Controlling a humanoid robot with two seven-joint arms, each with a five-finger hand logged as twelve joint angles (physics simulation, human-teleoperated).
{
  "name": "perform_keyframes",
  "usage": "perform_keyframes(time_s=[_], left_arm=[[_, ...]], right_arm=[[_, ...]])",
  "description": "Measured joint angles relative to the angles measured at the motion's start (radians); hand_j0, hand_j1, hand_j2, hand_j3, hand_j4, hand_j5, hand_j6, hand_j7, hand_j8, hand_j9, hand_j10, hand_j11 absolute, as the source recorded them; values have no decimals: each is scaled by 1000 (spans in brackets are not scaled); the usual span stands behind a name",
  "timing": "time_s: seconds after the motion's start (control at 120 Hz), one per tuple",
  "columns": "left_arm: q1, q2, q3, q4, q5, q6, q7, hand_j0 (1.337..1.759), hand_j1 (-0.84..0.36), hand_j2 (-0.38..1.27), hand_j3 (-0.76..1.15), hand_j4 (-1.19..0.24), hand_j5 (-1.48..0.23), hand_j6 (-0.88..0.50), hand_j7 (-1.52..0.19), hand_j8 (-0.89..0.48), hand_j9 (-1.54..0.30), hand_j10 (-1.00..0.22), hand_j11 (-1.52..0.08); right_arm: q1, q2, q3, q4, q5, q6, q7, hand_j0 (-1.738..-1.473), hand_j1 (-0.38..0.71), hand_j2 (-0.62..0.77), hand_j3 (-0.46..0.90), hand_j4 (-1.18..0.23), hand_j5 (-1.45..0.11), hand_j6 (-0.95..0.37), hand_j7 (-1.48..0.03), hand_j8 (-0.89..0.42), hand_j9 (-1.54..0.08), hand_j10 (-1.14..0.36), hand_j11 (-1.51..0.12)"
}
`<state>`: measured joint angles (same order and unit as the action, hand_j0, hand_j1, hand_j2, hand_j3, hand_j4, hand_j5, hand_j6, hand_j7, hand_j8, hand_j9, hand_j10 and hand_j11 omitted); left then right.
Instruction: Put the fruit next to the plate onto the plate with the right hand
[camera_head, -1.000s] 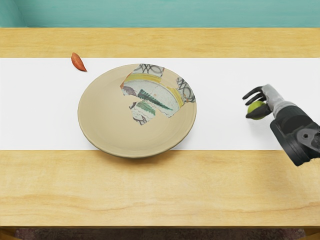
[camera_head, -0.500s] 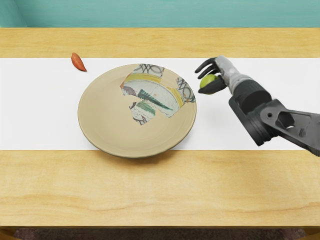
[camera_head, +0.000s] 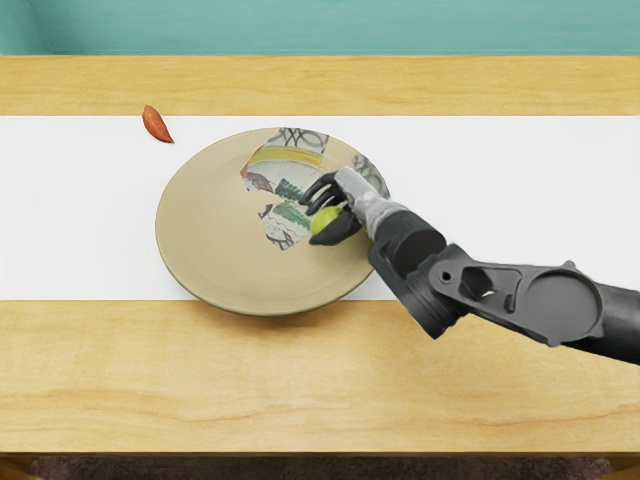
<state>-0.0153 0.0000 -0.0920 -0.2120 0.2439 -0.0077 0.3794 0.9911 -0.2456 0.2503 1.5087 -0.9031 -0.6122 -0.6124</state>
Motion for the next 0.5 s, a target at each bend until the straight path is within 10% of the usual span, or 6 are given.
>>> perform_keyframes(time_s=[0.208, 0.5], left_arm=[[0, 0, 0, 0, 0, 0, 0, 1658, 349, 0, 0, 0, 0, 0, 0, 0, 0, 0, 0], [0, 0, 0, 0, 0, 0, 0, 1658, 349, 0, 0, 0, 0, 0, 0, 0, 0, 0, 0]], right_arm=[[3, 13, 61, -15, -7, 49, 1, -1656, -150, -9, 0, -240, -331, -246, -320, -176, -330, -189, -322], [-161, -18, 575, 45, 103, 698, 2, -1658, -280, -5, 0, -76, -103, -78, -100, -61, -103, -64, -101]])
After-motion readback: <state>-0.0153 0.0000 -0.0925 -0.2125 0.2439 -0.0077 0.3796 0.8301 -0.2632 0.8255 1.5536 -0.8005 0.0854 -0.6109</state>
